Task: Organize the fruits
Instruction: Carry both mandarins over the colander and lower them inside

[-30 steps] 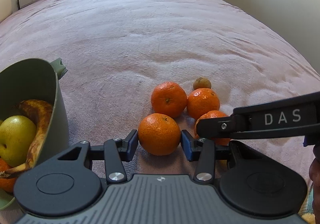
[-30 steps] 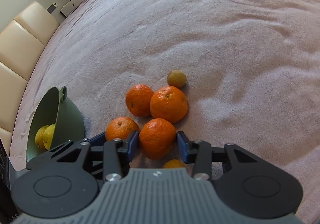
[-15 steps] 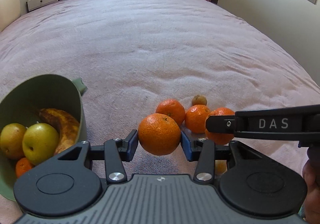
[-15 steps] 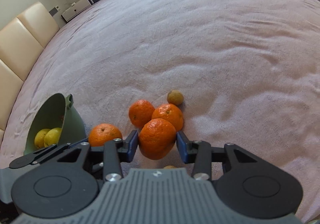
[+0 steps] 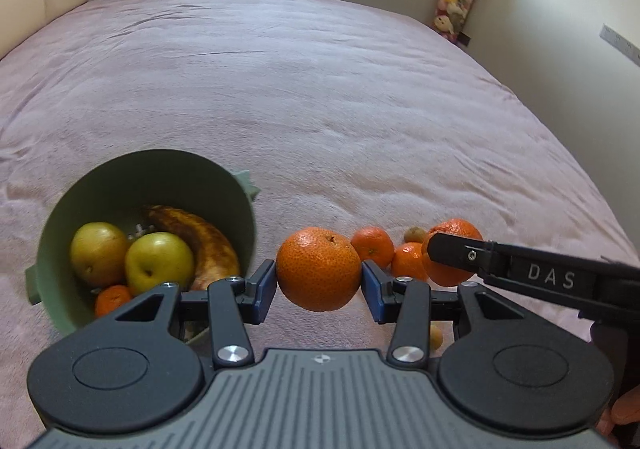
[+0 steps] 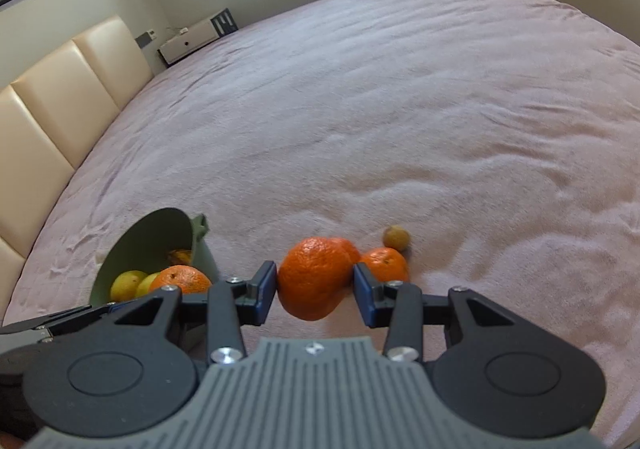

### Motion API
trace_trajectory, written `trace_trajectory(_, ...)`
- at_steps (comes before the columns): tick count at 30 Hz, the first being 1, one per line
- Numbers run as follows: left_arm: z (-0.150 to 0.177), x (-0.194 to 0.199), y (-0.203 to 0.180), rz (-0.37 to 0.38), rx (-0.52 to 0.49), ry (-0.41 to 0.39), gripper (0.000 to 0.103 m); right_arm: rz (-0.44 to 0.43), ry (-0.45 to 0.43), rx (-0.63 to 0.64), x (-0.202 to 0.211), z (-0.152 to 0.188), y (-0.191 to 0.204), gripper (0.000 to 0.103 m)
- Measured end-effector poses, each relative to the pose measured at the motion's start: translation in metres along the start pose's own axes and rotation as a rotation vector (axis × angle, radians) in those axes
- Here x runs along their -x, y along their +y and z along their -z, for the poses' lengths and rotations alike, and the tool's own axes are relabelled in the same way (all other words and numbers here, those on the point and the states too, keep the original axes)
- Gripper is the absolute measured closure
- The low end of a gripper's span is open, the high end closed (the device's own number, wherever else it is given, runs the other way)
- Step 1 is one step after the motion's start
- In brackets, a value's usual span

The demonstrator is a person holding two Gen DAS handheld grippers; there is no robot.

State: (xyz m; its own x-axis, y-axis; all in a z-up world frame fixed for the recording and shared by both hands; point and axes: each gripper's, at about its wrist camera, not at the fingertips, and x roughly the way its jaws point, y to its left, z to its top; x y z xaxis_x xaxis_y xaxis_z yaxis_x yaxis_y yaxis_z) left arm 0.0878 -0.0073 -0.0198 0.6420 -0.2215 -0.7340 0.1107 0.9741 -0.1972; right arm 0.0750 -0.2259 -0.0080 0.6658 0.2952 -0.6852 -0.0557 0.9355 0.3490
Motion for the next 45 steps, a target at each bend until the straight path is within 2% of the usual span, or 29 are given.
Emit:
trace_trajectory(9,-0.014,0.028,0.038,-0.027,0.105,-0.037,0.051,-0.107,-0.026,0.108,0.004,-0.001,0.046,0.064)
trace_trajectory(17,-0.018,0.035,0.067,-0.06,0.186,-0.042,0.051,-0.18,-0.025,0.21,-0.001,0.001,0.084,0.064)
trace_trajectory(30,-0.015,0.031,0.123,-0.109,0.38,-0.019,0.051,-0.205,0.063,0.325,-0.045,0.001,0.125,0.064)
trace_trajectory(45,-0.01,0.001,0.158,-0.14,0.507,0.017,0.051,-0.186,0.138,0.506,-0.104,0.005,0.159,0.064)
